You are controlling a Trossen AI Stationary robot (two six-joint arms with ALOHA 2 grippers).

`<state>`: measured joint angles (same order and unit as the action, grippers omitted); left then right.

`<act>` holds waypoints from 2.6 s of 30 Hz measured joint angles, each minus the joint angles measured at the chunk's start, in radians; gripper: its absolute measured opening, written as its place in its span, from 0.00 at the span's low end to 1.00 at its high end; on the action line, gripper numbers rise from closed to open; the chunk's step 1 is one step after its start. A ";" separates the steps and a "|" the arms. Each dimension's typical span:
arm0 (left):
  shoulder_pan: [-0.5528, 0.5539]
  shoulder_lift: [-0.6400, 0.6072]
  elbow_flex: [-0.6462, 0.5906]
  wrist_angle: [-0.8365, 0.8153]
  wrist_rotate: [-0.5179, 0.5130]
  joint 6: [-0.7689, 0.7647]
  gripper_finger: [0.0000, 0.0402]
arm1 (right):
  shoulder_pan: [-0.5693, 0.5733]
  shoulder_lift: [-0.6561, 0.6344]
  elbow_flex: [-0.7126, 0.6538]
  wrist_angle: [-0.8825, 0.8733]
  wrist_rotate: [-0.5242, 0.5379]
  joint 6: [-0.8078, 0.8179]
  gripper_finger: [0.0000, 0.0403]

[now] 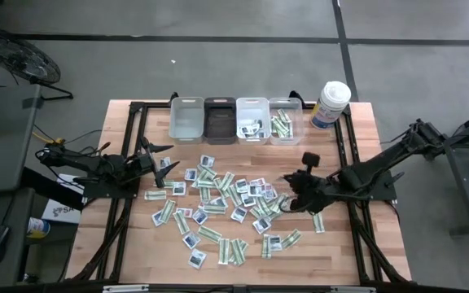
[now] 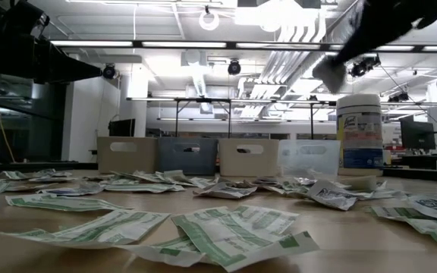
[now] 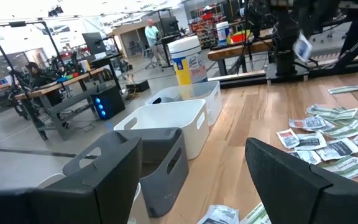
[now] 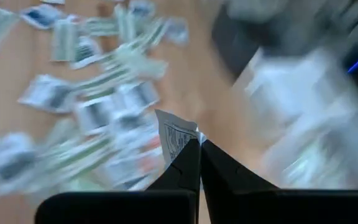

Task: Pick & Place First Aid Supplies
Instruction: Put the blue alcohol pad into the black bin

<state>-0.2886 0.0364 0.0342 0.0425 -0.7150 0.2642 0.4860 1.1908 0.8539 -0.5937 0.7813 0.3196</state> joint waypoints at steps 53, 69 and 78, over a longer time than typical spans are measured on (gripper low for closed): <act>0.000 0.000 0.000 0.000 0.000 0.000 0.70 | 0.062 -0.009 -0.346 1.295 0.034 -1.548 0.00; 0.000 0.000 0.000 0.000 0.000 0.000 0.70 | 0.037 -0.089 -0.407 1.287 0.016 -1.556 0.00; 0.000 0.000 0.000 0.000 0.000 0.000 0.70 | -0.030 -0.090 -0.407 1.287 -0.014 -1.558 0.00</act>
<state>-0.2882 0.0366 0.0345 0.0425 -0.7149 0.2642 0.4561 1.1012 0.4473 0.6933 0.7675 -1.2380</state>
